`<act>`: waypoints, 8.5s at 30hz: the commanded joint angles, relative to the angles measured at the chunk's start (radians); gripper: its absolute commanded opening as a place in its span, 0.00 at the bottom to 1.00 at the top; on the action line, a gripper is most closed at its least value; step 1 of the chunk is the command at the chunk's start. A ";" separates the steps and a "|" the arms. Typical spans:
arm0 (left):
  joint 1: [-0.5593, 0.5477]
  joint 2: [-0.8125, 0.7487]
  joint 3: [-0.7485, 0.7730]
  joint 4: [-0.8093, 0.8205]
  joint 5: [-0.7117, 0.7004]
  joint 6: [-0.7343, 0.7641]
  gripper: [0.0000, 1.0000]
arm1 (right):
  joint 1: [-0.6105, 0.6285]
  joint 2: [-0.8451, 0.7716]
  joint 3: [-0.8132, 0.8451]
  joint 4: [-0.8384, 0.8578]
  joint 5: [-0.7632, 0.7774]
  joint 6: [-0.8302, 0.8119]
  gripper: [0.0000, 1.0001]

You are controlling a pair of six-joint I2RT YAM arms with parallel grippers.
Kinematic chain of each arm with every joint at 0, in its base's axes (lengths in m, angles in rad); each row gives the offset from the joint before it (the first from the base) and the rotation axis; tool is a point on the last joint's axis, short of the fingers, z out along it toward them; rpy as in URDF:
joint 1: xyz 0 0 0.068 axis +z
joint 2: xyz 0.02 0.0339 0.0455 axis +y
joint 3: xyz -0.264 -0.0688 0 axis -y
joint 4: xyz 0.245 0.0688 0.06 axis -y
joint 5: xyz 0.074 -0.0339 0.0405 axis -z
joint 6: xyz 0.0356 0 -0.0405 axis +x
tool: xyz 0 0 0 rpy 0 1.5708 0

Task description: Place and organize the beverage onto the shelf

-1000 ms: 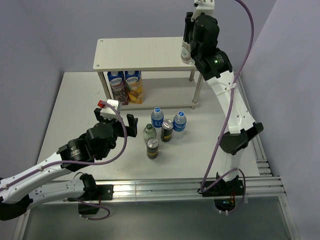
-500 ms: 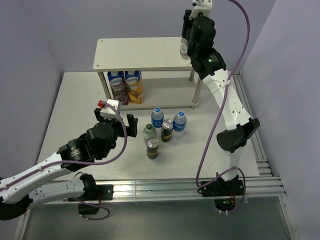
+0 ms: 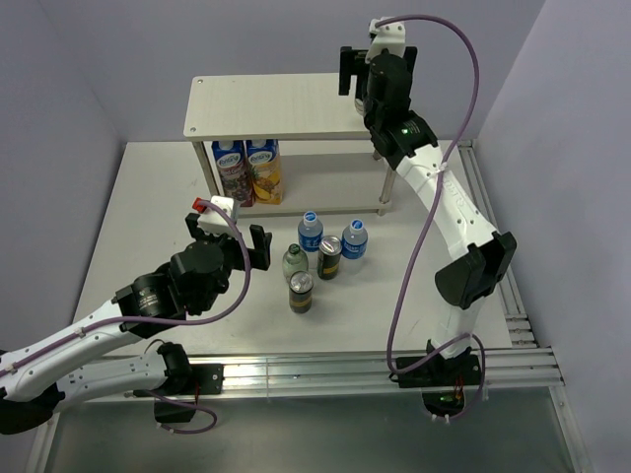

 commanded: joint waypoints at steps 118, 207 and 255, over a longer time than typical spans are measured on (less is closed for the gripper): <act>0.623 0.169 0.014 0.213 0.382 0.079 0.96 | 0.202 0.056 0.468 -0.019 0.053 -0.053 0.00; 0.281 0.512 -0.068 0.529 0.630 -0.004 0.98 | 0.647 -1.333 -1.250 -0.295 0.504 0.539 1.00; 0.200 0.584 -0.113 0.622 0.365 -0.071 0.83 | 0.647 -1.355 -1.275 -0.304 0.507 0.544 1.00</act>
